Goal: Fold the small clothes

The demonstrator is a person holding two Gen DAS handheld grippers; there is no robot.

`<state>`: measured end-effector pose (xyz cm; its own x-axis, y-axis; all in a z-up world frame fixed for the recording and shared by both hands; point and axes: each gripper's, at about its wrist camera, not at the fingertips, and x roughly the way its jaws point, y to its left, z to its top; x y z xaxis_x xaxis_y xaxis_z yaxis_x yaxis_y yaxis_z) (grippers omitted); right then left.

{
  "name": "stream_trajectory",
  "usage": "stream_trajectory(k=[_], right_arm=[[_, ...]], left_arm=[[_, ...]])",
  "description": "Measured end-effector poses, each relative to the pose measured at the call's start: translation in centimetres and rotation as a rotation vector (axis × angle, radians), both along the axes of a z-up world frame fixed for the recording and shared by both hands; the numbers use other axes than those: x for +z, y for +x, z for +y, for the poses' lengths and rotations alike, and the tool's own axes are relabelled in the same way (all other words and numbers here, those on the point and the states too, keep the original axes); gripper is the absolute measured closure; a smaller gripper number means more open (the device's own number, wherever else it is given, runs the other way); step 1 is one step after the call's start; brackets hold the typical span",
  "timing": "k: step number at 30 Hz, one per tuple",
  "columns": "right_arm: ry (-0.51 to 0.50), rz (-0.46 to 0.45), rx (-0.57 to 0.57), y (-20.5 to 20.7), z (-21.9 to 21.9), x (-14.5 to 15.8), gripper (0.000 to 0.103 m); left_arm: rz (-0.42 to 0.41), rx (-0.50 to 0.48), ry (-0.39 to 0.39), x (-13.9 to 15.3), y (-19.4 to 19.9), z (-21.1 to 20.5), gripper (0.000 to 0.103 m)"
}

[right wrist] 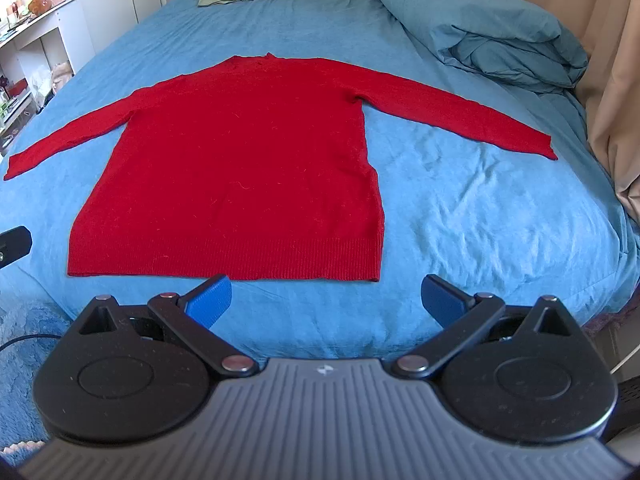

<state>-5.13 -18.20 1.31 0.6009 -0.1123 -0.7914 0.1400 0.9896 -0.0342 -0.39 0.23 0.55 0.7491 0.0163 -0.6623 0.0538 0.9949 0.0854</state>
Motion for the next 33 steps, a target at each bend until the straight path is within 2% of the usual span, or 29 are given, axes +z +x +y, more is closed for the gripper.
stream_trajectory(k=[33], right_arm=[[0.015, -0.011, 0.006, 0.04, 0.48, 0.13, 0.000]], left_arm=[[-0.003, 0.002, 0.004, 0.11, -0.04, -0.03, 0.000]])
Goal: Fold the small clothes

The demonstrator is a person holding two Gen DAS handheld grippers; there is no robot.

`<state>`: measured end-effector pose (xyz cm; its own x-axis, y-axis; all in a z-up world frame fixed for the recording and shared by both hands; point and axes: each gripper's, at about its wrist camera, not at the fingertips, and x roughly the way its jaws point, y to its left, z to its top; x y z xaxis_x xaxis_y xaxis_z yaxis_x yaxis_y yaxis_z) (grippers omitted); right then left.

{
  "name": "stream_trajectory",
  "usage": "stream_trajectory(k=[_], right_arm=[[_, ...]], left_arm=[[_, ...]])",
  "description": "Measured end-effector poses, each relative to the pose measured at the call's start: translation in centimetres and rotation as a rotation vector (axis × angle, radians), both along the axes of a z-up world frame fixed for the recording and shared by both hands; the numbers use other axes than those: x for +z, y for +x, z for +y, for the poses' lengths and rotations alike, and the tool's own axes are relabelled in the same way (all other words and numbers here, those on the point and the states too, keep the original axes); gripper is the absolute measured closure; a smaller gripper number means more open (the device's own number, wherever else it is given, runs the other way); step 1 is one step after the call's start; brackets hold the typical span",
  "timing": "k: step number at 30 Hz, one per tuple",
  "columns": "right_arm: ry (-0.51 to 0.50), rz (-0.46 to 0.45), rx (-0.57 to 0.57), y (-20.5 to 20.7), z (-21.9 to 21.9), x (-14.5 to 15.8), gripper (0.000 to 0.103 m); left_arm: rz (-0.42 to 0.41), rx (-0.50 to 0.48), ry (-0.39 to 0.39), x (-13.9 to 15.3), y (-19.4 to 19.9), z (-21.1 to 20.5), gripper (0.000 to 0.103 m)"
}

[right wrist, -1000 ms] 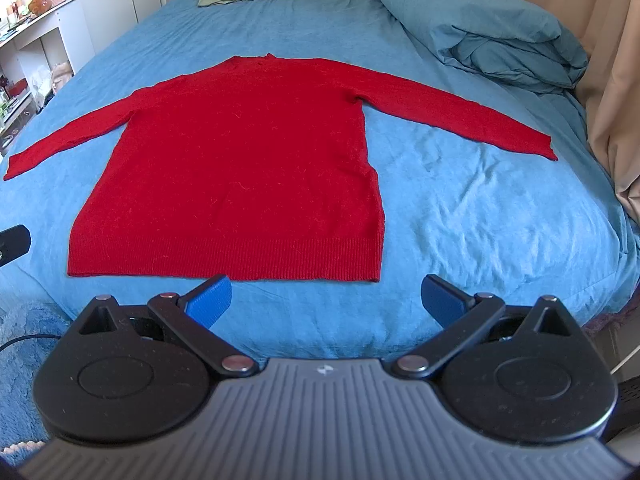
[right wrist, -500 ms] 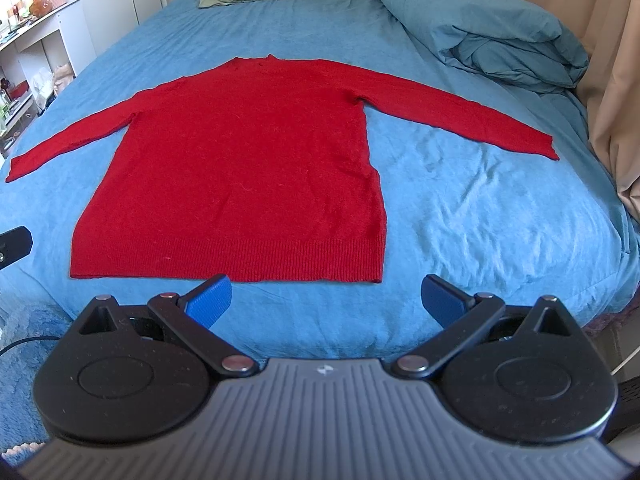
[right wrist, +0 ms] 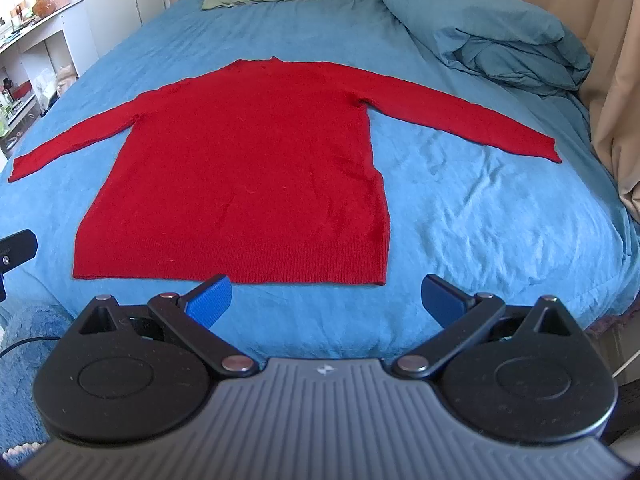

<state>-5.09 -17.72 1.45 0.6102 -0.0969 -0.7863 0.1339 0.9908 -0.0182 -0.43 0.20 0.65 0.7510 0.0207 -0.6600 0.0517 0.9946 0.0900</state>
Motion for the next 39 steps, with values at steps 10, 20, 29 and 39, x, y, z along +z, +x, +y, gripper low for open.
stream_trajectory(k=[10, 20, 29, 39], right_arm=[[-0.002, -0.001, -0.003, 0.03, -0.09, 0.02, 0.000], [-0.001, -0.005, -0.006, 0.07, -0.33, 0.03, 0.000], [0.000, -0.006, -0.005, 0.08, -0.34, 0.03, 0.000], [-0.001, -0.014, -0.001, 0.02, -0.12, 0.08, 0.000]], left_arm=[[0.003, 0.000, -0.002, 0.00, 0.04, -0.03, 0.000], [0.002, 0.000, -0.001, 0.00, 0.05, -0.01, 0.000], [0.001, 0.000, 0.000, 0.01, 0.06, -0.02, 0.000], [-0.009, 0.006, 0.004, -0.02, -0.19, -0.15, 0.000]])
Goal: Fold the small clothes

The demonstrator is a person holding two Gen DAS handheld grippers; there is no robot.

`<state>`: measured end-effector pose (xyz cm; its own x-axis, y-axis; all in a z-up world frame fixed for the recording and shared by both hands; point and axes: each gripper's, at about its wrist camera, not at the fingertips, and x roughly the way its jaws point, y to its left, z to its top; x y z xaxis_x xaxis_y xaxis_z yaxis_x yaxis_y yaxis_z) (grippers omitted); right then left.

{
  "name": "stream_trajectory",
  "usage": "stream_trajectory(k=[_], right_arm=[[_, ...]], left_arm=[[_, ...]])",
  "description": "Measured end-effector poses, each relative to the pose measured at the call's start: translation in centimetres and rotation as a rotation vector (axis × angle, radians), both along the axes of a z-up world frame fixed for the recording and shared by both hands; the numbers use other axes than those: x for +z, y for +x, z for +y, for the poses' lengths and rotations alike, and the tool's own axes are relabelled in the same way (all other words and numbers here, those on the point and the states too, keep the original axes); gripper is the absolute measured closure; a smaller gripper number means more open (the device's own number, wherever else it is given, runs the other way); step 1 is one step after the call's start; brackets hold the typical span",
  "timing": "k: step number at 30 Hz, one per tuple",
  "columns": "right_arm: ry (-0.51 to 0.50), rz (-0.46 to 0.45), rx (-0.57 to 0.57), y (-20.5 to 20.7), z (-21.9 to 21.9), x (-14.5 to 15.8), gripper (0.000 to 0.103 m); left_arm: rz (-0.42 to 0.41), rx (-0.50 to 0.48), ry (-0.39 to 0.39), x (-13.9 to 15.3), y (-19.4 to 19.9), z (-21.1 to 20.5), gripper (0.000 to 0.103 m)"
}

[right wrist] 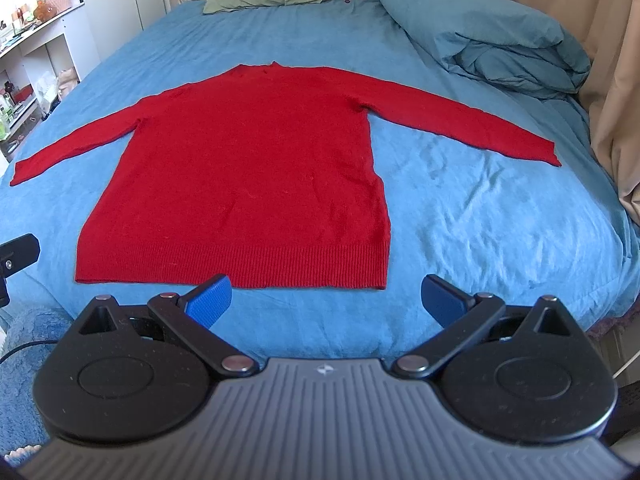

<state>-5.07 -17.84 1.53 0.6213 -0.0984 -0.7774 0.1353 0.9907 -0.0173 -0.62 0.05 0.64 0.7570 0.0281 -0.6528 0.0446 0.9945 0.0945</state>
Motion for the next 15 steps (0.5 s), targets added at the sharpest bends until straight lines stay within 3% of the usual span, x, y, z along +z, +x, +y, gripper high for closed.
stream_trajectory(k=[7, 15], right_arm=[[0.016, -0.025, -0.023, 0.4, -1.0, 1.1, 0.000], [0.043, -0.098, -0.148, 5.9, -7.9, 3.1, 0.000]], left_arm=[[-0.014, 0.016, -0.009, 1.1, 0.9, -0.5, 0.000], [-0.164, -0.050, -0.022, 5.7, 7.7, -3.0, 0.000]])
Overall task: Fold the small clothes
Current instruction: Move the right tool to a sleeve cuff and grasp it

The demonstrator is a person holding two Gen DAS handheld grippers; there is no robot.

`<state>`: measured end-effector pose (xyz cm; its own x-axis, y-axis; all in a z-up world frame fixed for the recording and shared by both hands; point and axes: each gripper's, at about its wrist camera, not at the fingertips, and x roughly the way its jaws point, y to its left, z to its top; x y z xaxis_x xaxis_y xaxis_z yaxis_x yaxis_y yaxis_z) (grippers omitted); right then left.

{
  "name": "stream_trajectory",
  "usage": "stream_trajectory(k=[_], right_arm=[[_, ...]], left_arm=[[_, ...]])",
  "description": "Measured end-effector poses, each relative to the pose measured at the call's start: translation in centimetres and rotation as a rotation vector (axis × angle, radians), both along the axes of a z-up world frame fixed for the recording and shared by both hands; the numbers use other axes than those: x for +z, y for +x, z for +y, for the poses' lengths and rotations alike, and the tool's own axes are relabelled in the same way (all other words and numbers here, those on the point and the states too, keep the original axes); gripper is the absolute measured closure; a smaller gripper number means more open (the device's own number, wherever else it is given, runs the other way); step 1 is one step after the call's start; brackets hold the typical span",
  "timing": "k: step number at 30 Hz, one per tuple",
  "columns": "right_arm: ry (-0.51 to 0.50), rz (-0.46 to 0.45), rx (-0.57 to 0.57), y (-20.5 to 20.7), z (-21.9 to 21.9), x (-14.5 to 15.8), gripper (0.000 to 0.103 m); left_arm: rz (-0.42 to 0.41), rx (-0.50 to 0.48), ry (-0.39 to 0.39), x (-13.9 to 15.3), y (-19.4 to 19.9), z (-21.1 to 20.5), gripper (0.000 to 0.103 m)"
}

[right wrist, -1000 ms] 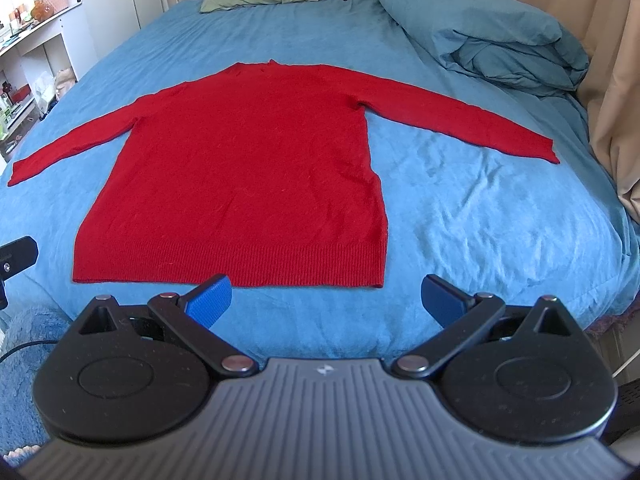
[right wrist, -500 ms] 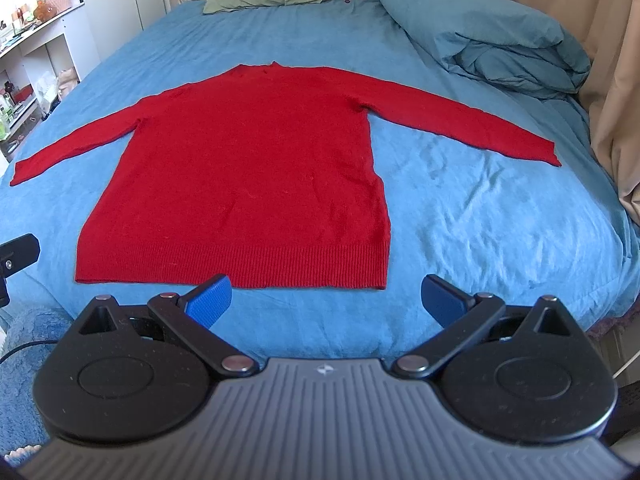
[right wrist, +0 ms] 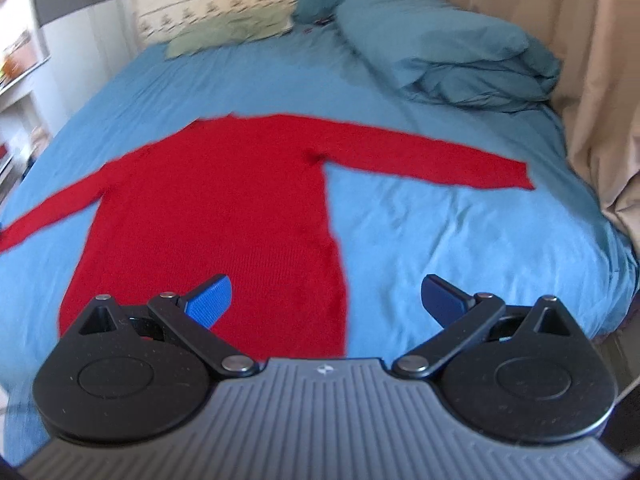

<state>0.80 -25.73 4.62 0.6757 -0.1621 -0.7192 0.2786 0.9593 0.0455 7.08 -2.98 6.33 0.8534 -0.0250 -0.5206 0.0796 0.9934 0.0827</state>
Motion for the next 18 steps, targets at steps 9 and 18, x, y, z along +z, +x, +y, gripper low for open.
stream_trajectory(k=[9, 18], right_arm=[[-0.013, -0.029, -0.175, 9.5, -9.6, -2.9, 0.000], [0.127, -0.032, -0.372, 16.6, -19.6, -12.7, 0.000]], left_arm=[[-0.003, -0.190, -0.006, -1.1, 13.2, -6.6, 0.000], [0.149, -0.267, -0.030, -9.6, 26.6, -13.5, 0.000]])
